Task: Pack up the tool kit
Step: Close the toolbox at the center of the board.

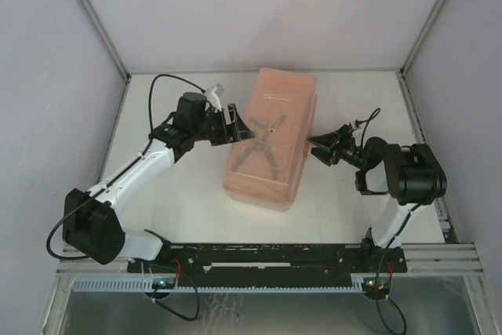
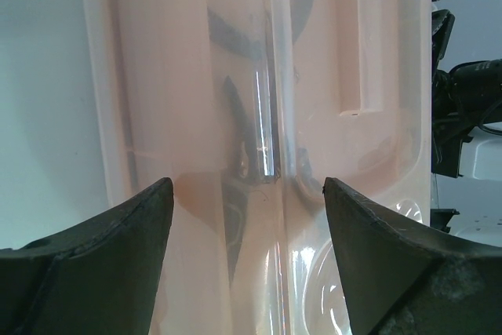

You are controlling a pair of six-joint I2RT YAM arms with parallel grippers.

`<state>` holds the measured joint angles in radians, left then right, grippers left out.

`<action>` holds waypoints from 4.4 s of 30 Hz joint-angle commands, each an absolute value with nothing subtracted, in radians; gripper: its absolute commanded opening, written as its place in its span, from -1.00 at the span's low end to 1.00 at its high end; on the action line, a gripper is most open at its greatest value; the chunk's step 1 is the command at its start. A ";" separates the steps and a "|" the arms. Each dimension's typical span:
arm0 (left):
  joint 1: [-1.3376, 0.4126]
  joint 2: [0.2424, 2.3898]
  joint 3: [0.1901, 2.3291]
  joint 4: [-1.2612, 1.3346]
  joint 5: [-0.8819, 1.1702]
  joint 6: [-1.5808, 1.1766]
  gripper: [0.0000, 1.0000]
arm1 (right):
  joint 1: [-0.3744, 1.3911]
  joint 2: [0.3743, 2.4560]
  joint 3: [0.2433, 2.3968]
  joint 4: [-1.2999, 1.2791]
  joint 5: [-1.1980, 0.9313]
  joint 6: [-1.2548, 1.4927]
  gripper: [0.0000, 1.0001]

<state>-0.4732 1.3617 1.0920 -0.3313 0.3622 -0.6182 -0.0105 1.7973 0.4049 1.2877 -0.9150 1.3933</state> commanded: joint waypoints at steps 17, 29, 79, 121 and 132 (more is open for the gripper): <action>-0.479 1.373 1.111 -0.339 0.375 -0.605 0.57 | 0.043 1.856 0.474 1.367 -0.907 1.413 0.43; -0.479 1.386 1.136 -0.373 0.356 -0.580 0.55 | 0.043 1.899 0.499 1.441 -0.923 1.453 0.46; -0.478 1.418 1.155 -0.392 0.373 -0.566 0.44 | 0.093 1.750 0.433 1.483 -0.895 1.482 0.38; -0.479 1.430 1.157 -0.393 0.380 -0.566 0.25 | 0.127 1.377 0.440 0.890 -0.845 1.165 0.21; -0.504 1.435 1.168 -0.406 0.369 -0.559 0.20 | 0.138 1.288 0.458 0.732 -0.801 1.092 0.25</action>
<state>-0.4576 1.4002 1.1400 -0.3538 0.3130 -0.5713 0.0933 1.3804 0.4118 0.6979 -0.7322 1.1187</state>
